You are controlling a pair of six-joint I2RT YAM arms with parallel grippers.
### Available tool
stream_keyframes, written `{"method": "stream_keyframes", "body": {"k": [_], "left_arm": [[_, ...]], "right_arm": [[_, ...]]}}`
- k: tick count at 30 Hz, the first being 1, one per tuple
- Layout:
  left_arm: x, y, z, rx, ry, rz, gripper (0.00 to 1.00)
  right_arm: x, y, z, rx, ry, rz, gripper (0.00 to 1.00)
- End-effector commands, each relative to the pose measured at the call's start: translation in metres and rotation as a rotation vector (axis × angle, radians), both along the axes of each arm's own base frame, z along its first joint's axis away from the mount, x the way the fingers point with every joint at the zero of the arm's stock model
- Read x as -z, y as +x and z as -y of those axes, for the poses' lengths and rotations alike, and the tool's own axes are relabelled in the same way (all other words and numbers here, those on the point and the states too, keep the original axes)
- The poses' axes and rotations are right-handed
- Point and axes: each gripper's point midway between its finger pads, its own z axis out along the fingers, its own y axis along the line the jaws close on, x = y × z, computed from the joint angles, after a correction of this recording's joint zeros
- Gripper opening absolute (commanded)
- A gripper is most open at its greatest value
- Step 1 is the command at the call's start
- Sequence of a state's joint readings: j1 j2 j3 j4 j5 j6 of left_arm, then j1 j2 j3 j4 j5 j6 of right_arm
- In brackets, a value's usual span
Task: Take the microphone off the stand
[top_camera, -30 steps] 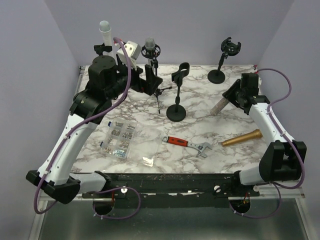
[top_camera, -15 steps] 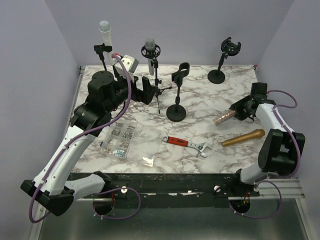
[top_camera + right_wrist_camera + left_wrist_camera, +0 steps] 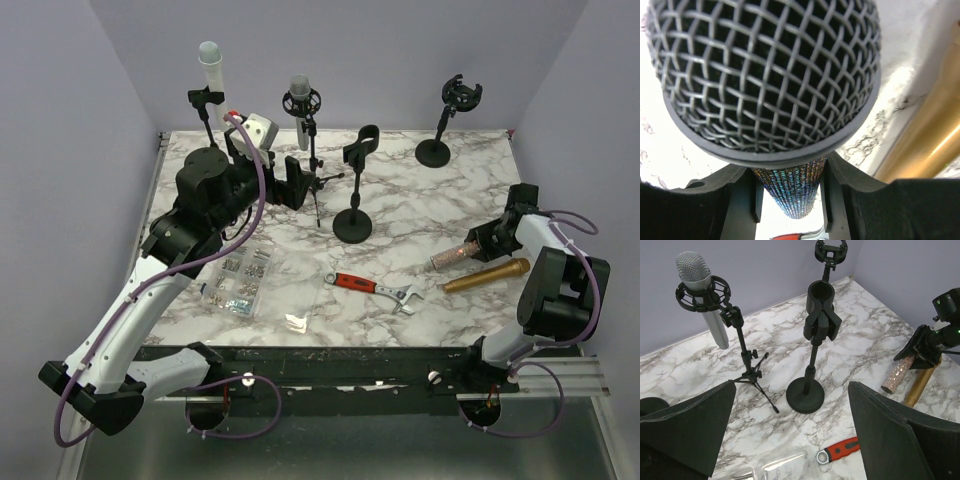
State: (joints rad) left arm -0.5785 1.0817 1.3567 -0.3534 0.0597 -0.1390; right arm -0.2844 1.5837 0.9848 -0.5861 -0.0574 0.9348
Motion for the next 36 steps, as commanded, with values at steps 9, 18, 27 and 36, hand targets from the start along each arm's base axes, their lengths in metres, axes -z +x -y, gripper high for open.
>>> {"method": "stream_keyframes", "body": {"k": [9, 18, 27, 36], "left_arm": [[-0.001, 0.004, 0.000, -0.017, 0.015, 0.024, 0.99], [0.001, 0.004, 0.001, -0.014, 0.017, 0.021, 0.98], [0.003, 0.005, 0.003, -0.010, 0.020, 0.015, 0.99], [0.002, 0.003, 0.005, -0.004, 0.021, 0.018, 0.99]], "right_arm": [[0.031, -0.017, 0.008, 0.086, -0.009, -0.075, 0.08], [0.047, -0.022, 0.005, 0.080, 0.006, -0.093, 0.18], [0.053, -0.025, 0.005, 0.073, 0.004, -0.103, 0.39], [0.048, -0.022, 0.006, 0.064, -0.005, -0.081, 0.49]]}}
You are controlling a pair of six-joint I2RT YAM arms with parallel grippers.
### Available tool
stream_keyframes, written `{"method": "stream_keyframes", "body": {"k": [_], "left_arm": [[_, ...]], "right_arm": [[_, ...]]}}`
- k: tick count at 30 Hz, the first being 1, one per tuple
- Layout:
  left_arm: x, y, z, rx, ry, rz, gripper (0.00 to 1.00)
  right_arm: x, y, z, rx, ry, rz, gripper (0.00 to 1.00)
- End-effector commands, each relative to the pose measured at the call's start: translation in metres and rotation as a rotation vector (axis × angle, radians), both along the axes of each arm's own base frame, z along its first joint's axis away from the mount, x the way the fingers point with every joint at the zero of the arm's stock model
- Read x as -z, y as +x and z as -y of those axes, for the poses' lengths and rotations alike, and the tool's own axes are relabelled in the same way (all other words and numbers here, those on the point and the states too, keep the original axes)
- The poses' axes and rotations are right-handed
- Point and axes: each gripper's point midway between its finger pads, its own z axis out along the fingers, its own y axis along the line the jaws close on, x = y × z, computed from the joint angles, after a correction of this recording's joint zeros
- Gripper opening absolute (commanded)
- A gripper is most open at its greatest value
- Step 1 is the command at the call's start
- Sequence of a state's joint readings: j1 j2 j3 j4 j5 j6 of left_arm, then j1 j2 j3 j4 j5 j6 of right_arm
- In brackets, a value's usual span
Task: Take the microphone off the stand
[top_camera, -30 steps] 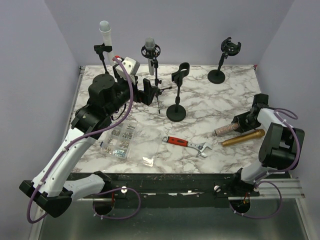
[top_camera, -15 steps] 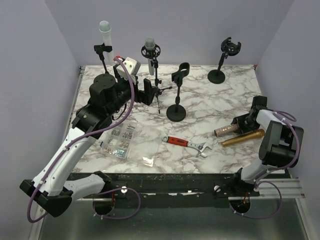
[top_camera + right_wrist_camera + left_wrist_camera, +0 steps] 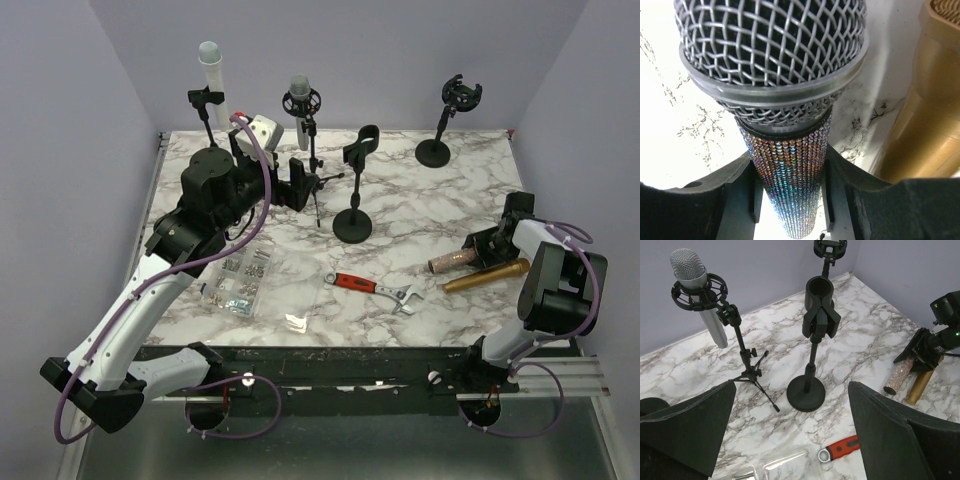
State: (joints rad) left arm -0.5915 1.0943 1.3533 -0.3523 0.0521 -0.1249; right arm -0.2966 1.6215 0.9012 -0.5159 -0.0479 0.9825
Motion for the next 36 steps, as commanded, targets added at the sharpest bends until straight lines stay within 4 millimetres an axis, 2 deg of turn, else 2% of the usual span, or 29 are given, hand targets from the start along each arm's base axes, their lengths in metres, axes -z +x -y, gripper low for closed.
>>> {"method": "stream_keyframes", "body": {"k": [1, 3, 4, 12, 17, 20, 26, 36], "left_arm": [[-0.004, 0.001, 0.000, -0.011, 0.002, 0.022, 0.99], [-0.003, 0.001, 0.000, -0.011, 0.004, 0.021, 0.98], [-0.004, 0.001, 0.000, -0.011, 0.003, 0.023, 0.99], [-0.005, 0.000, 0.001, -0.008, 0.004, 0.025, 0.99], [-0.005, -0.001, 0.001, -0.006, 0.004, 0.027, 0.99], [-0.005, -0.001, 0.002, -0.003, 0.004, 0.026, 0.98], [-0.003, -0.001, 0.004, 0.002, 0.007, 0.022, 0.99], [0.000, -0.002, 0.009, 0.017, 0.008, 0.010, 0.99]], "right_arm": [[0.016, -0.009, 0.005, 0.002, -0.025, -0.031, 0.50], [0.016, -0.009, 0.005, 0.001, -0.027, -0.029, 0.65], [0.015, -0.008, 0.005, -0.001, -0.028, -0.025, 0.67], [0.007, -0.005, 0.005, -0.010, -0.036, 0.005, 0.69], [-0.005, -0.001, 0.008, -0.022, -0.060, 0.037, 0.74], [-0.013, 0.002, 0.009, -0.032, -0.072, 0.064, 0.80], [-0.034, 0.013, 0.008, -0.083, -0.089, 0.150, 0.88], [-0.079, 0.028, -0.002, -0.157, -0.092, 0.274, 0.94]]}}
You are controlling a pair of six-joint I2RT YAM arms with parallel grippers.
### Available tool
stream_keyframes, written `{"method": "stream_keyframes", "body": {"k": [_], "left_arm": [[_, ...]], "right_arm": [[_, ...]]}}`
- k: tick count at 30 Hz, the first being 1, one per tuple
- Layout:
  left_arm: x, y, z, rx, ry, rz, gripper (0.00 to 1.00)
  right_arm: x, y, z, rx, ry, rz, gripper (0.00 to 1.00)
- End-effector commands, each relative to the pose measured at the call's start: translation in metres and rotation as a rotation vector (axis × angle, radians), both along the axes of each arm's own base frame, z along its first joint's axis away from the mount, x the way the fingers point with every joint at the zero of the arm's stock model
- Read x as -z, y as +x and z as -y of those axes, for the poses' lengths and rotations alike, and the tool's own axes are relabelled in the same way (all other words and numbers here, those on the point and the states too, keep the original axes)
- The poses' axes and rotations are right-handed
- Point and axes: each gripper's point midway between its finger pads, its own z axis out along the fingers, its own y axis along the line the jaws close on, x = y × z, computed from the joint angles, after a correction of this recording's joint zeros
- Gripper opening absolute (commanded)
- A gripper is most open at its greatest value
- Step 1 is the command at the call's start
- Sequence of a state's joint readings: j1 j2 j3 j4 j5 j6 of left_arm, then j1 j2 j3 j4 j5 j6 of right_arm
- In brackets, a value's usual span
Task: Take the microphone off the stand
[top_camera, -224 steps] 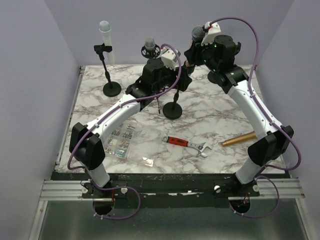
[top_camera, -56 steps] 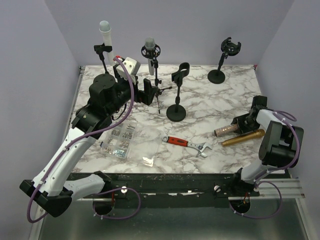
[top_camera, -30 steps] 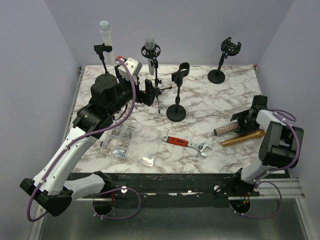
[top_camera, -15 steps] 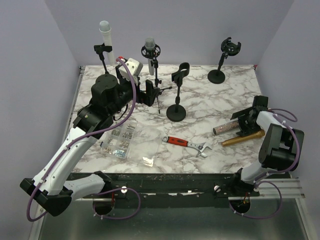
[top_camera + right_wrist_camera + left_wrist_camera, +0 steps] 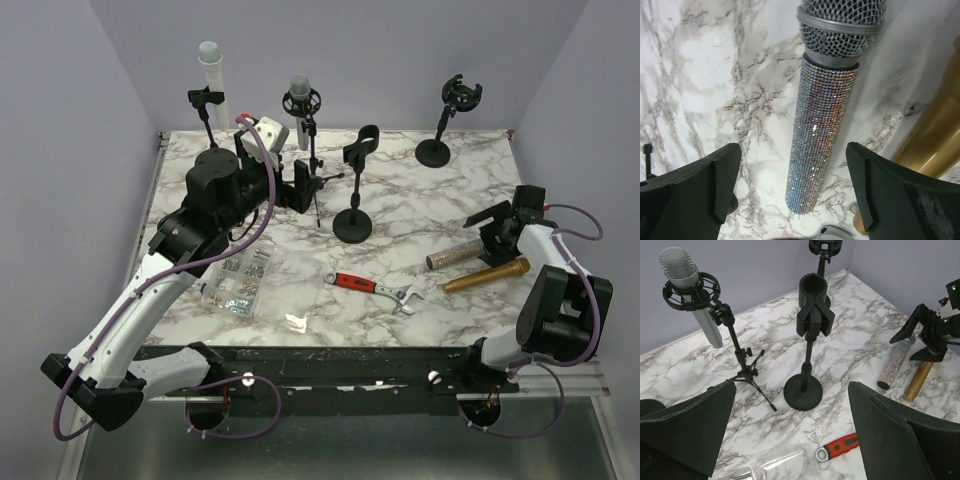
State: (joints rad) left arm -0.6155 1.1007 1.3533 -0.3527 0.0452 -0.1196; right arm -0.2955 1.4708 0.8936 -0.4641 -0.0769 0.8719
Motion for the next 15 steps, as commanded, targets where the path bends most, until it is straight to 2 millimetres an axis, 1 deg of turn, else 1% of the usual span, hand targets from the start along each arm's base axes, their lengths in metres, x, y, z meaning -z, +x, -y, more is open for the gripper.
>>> {"method": "stream_keyframes", "body": {"k": [1, 4, 5, 7, 9, 11, 12, 14, 15], "left_arm": [[-0.003, 0.001, 0.002, -0.001, -0.001, 0.014, 0.99], [-0.004, 0.000, 0.002, -0.001, -0.004, 0.015, 0.99], [-0.004, 0.000, 0.002, -0.002, -0.005, 0.016, 0.99], [-0.004, -0.001, 0.002, -0.001, -0.008, 0.016, 0.98], [-0.005, -0.001, 0.002, -0.003, -0.010, 0.018, 0.99], [-0.006, -0.001, 0.001, -0.006, -0.012, 0.021, 0.99], [-0.005, -0.001, 0.001, -0.006, -0.011, 0.019, 0.99], [-0.006, -0.001, -0.001, -0.012, -0.009, 0.023, 0.99], [-0.005, -0.001, -0.001, -0.015, -0.006, 0.024, 0.99]], "right_arm": [[-0.038, 0.012, -0.005, -0.054, -0.022, 0.097, 0.94], [-0.058, 0.020, -0.014, -0.105, -0.050, 0.146, 0.97], [-0.065, 0.024, -0.021, -0.136, -0.054, 0.164, 0.98], [-0.083, 0.036, -0.046, -0.243, -0.054, 0.225, 0.99], [-0.100, 0.047, -0.079, -0.374, -0.031, 0.279, 1.00], [-0.118, 0.057, -0.119, -0.504, 0.035, 0.351, 1.00], [-0.125, 0.060, -0.137, -0.553, 0.072, 0.378, 1.00], [-0.144, 0.063, -0.178, -0.660, 0.145, 0.458, 1.00], [-0.156, 0.064, -0.195, -0.700, 0.184, 0.502, 1.00]]}}
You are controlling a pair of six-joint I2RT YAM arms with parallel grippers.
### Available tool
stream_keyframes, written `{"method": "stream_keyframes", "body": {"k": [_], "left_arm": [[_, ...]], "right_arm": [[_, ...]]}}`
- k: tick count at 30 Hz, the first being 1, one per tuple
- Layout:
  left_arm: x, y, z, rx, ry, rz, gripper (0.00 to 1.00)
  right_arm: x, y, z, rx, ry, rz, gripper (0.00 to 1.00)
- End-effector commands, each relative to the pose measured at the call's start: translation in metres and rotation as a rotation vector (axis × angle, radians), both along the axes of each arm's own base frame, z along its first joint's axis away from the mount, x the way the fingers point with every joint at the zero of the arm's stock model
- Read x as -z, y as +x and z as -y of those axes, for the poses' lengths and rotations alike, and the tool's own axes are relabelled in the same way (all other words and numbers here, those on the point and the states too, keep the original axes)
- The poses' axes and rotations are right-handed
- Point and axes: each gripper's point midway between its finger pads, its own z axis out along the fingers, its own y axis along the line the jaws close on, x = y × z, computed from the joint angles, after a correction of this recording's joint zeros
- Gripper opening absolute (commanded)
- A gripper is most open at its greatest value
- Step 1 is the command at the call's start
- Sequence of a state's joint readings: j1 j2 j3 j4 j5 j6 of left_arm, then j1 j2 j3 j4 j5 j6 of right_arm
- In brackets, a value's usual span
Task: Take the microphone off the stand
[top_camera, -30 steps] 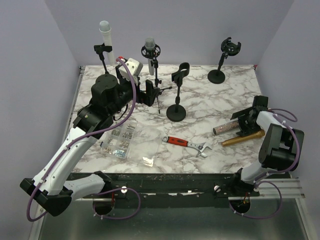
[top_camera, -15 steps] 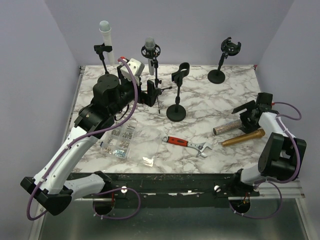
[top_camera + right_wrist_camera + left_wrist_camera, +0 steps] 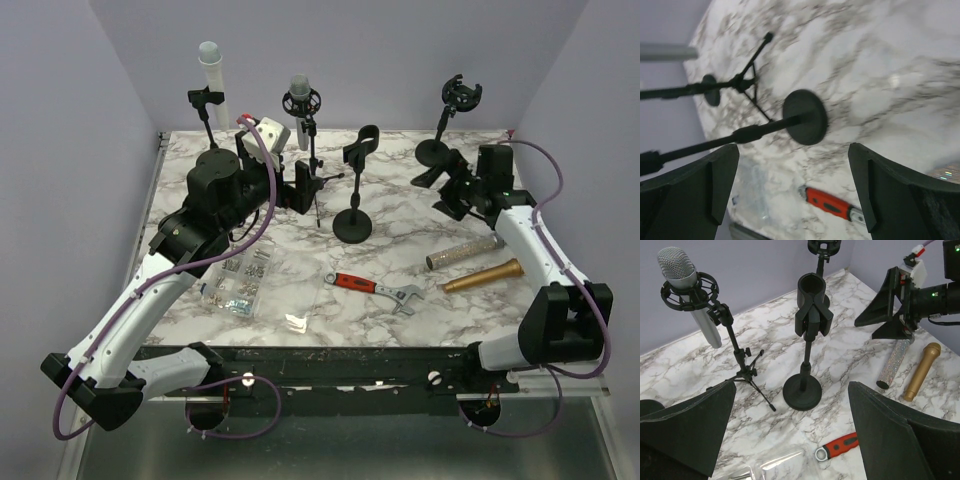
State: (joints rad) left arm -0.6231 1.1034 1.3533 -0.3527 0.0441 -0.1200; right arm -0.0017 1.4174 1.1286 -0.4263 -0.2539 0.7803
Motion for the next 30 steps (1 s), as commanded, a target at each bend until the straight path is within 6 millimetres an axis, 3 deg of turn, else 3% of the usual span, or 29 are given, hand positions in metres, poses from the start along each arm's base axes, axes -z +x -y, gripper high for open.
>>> {"method": "stream_keyframes", "body": {"k": [1, 6, 9, 13, 18, 24, 30], "left_arm": [[-0.007, 0.000, -0.005, -0.025, -0.008, 0.029, 0.99], [-0.008, 0.000, -0.006, -0.030, -0.006, 0.035, 0.99], [-0.008, 0.000, -0.006, -0.029, -0.005, 0.037, 0.99], [-0.008, 0.000, -0.006, -0.029, -0.005, 0.038, 0.99], [-0.007, 0.000, -0.006, -0.028, -0.001, 0.037, 0.99], [-0.004, 0.001, -0.005, -0.027, 0.005, 0.033, 0.99], [-0.003, 0.002, -0.003, -0.025, 0.008, 0.029, 0.99]], "right_arm": [[-0.048, 0.004, -0.086, -0.296, 0.173, 0.153, 1.00], [-0.109, -0.005, -0.149, -0.471, 0.396, 0.331, 1.00], [-0.133, -0.008, -0.167, -0.520, 0.446, 0.390, 1.00], [-0.148, -0.002, -0.175, -0.526, 0.462, 0.430, 1.00], [-0.151, 0.006, -0.187, -0.545, 0.506, 0.429, 0.94], [-0.137, 0.009, -0.196, -0.540, 0.499, 0.392, 0.89], [-0.124, 0.014, -0.193, -0.490, 0.457, 0.366, 0.71]]}}
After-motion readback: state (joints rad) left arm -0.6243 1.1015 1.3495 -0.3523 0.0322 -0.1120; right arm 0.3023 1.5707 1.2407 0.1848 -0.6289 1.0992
